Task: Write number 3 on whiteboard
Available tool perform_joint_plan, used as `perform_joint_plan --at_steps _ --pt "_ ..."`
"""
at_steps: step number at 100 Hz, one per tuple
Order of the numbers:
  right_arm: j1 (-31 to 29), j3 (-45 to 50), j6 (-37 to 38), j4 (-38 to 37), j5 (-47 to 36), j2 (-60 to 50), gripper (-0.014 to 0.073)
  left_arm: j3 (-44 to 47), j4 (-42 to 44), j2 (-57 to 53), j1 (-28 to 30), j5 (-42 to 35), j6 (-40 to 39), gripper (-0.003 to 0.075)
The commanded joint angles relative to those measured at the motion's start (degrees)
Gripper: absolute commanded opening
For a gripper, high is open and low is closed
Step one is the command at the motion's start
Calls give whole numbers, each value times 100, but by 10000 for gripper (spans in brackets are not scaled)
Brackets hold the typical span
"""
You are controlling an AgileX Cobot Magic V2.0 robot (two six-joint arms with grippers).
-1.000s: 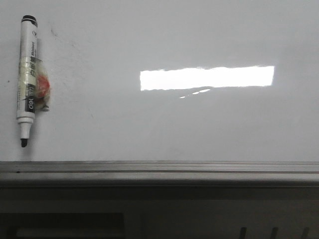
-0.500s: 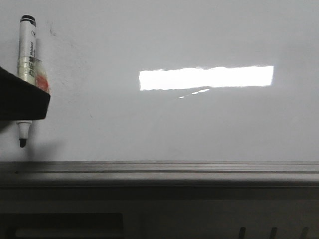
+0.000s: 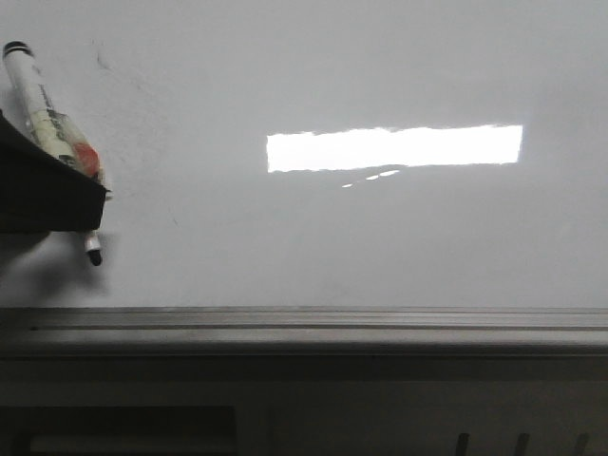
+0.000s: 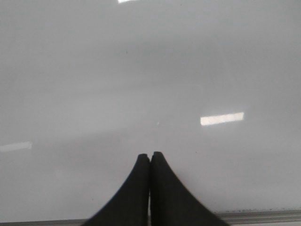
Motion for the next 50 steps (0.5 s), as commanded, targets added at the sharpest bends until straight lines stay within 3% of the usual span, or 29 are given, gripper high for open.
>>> perform_joint_plan --at_steps 1,8,28,50 --pt "10 -198 -31 -47 -253 96 -64 -165 -67 45 -30 -410 -3 77" --pt "38 -198 -31 -47 -253 96 -64 -165 -67 45 -30 -383 -3 -23" --pt "579 -219 -31 -47 -273 96 -64 -165 -56 45 -30 -335 -3 -20" --pt "1586 -461 -297 -47 -165 188 -64 -165 473 -71 -30 390 15 -20"
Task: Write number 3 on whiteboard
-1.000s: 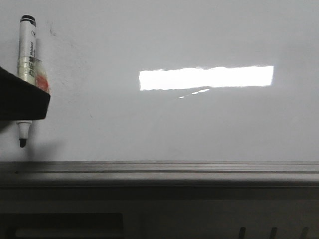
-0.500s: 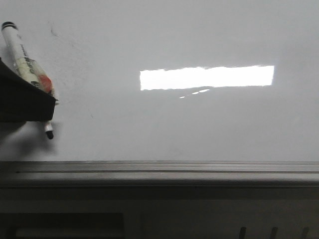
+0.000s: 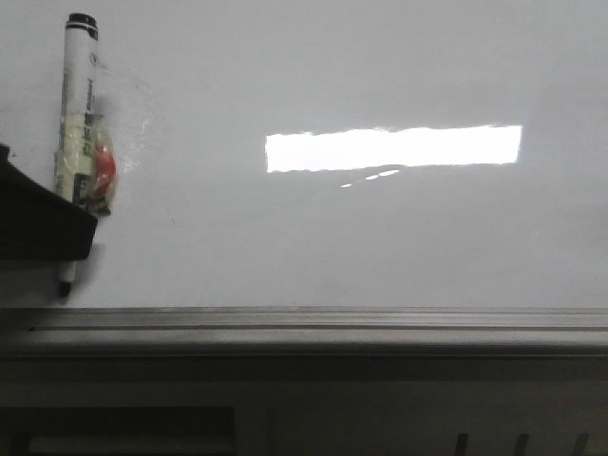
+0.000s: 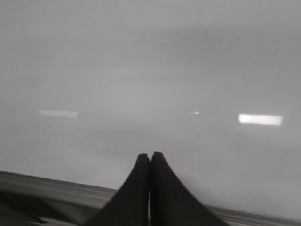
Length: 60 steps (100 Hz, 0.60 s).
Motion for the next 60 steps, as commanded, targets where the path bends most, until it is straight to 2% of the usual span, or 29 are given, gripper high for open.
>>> perform_joint_plan --at_steps 1,26,33,43,52,60 --pt "391 -308 -251 -33 -377 187 -64 -165 274 -143 -30 91 15 -20" --pt "1615 -840 -970 -33 -387 1343 -62 -165 1567 -672 -30 507 15 -20" --pt "1927 -1088 -1151 -33 -444 1749 -38 -174 1869 -797 -30 607 21 -20" --pt "2379 -1488 -1504 -33 -588 2282 90 -198 2130 -922 -30 659 178 -20" --pt "2870 -1845 -1676 -33 -613 2729 247 -251 2130 -961 -30 726 738 -20" --pt "3352 -2131 -1734 -33 -613 3044 345 -300 2130 -961 -30 768 1332 -20"
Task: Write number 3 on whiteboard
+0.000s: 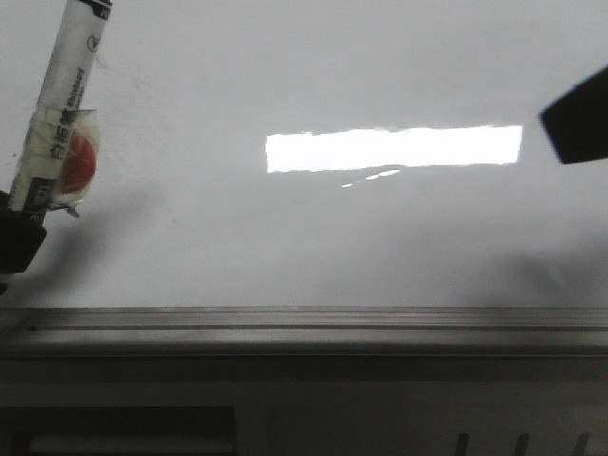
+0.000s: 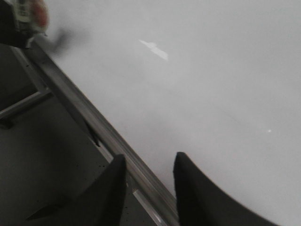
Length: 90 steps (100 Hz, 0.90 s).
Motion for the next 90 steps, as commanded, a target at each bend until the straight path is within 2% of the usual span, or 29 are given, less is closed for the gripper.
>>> perform_joint_plan --at_steps 1,18,30,45,90 --pt "461 -491 -188 -33 -440 366 351 -233 -3 -57 -30 -213 636 -20" --pt "1219 -901 -381 -69 -763 969 372 -296 -3 -57 -201 -155 1913 -20" --pt "1480 -1142 -407 -79 -848 1303 372 -296 -3 -57 -521 -183 2390 -20" --pt "1711 -1460 -407 -79 -848 1640 372 -296 49 17 -785 -445 2437 -20" --pt "2010 -1743 -407 -79 -1133 2086 361 -296 208 44 -791 -508 2446 -20"
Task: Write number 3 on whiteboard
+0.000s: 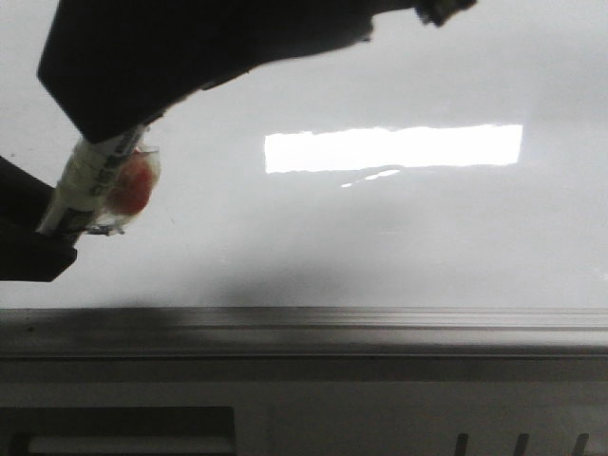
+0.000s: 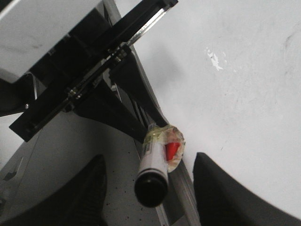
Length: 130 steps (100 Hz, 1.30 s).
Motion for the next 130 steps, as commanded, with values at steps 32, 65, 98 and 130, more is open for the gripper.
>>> perform_joint_plan --at_steps 32,65,98,130 --pt "34 -204 -50 -36 -451 146 34 -196 162 -19 -52 -416 1 -20" --pt "23 -204 -50 -172 -474 146 -64 -196 249 -248 -42 -416 1 339" --pt "-833 -1135 -50 -406 591 -145 -64 -196 190 -1489 293 -482 -520 428" --pt "-1032 -1719 -50 -691 703 -133 -64 -196 -420 -1772 2040 -899 -971 428"
